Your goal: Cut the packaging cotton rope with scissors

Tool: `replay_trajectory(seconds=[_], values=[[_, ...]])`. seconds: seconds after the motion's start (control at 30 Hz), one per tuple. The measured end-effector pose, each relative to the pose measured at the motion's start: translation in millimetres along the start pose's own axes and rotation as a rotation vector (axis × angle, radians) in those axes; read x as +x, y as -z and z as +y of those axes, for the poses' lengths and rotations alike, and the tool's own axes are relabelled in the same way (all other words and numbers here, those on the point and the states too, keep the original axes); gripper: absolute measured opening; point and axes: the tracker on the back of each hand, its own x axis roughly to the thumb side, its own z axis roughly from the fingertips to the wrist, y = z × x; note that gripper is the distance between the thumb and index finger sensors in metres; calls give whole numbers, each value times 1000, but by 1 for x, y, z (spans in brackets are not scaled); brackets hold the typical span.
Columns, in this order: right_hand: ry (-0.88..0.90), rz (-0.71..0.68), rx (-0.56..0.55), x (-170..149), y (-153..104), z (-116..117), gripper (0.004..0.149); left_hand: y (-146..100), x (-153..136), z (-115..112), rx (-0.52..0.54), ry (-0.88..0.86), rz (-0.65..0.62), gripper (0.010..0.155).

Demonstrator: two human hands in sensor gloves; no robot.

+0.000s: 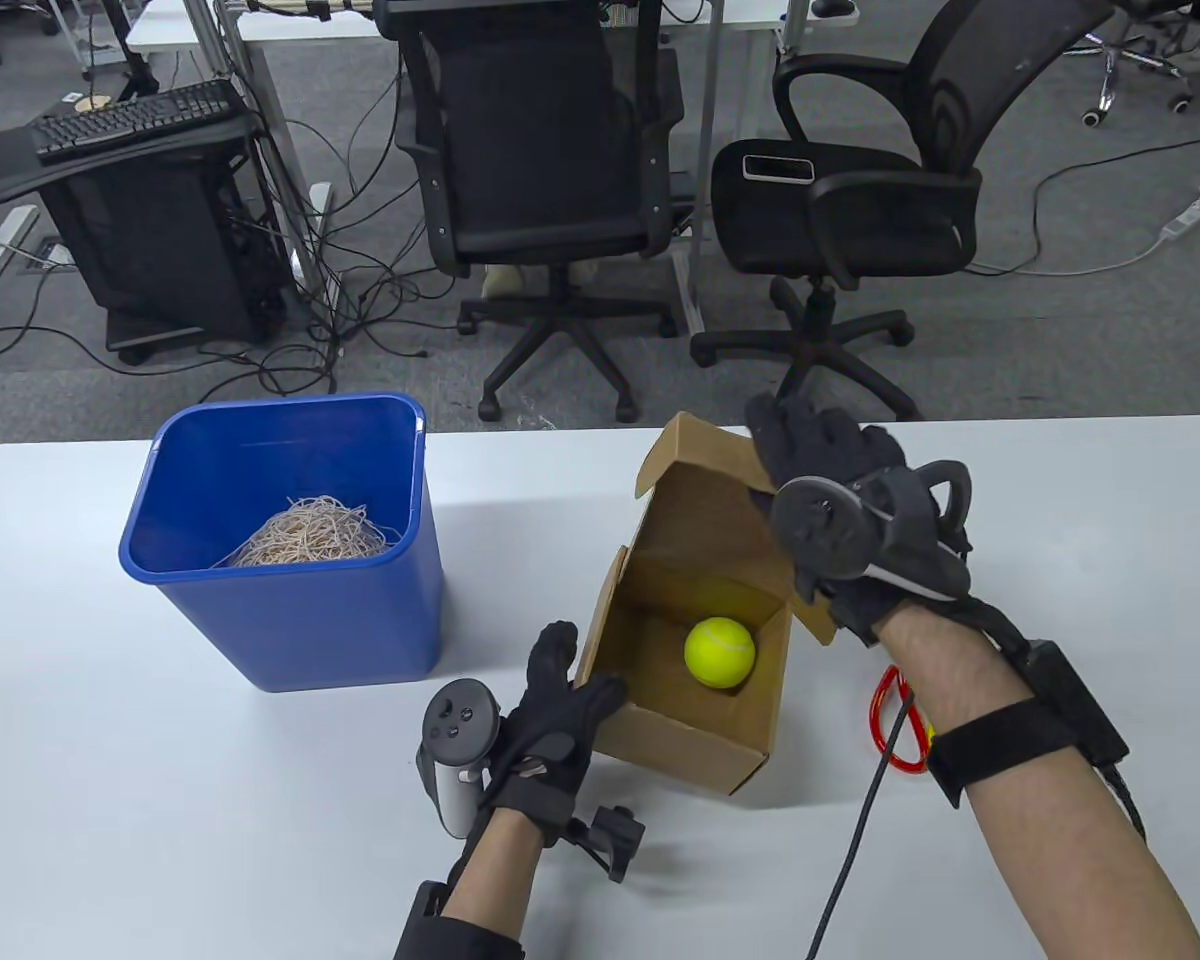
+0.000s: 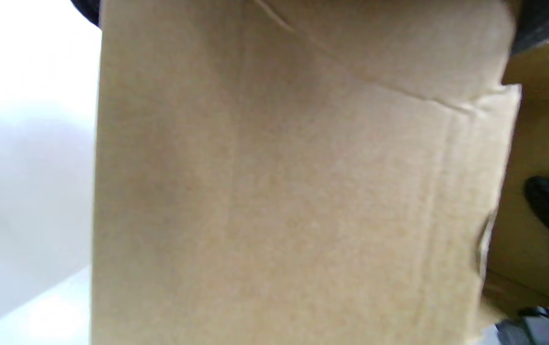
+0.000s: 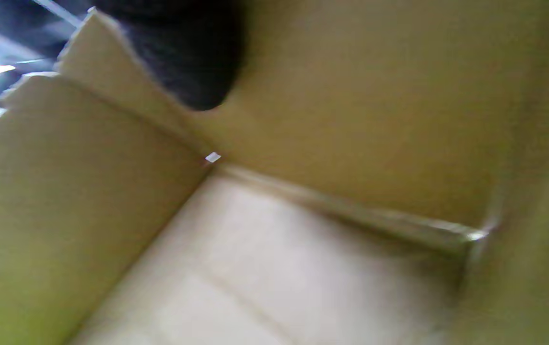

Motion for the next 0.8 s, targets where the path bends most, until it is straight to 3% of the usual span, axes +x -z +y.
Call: replay_trajectory(seconds=[0.1, 0.23, 0.3, 0.43, 0.57, 0.6, 0.73, 0.8], values=[[70, 158, -68, -32, 5, 1, 86, 2, -5, 0, -4, -33, 17, 97], [189, 251, -121, -59, -11, 9, 83, 3, -7, 1, 8, -50, 18, 97], [191, 211, -158, -61, -23, 14, 78, 3, -7, 1, 17, -54, 6, 97], [148, -27, -169, -33, -53, 23, 74, 4, -5, 3, 33, -69, -31, 96], [214, -288, 5, 22, -75, 38, 65, 4, -6, 8, 57, -83, -54, 96], [198, -355, 107, 39, -78, 44, 64, 3, -6, 10, 58, -76, -61, 96], [50, -435, 447, 80, -79, 77, 66, 2, -4, 13, 72, -44, -88, 96], [-53, -438, 529, 90, -78, 91, 70, 1, -1, 13, 80, -32, -107, 96]])
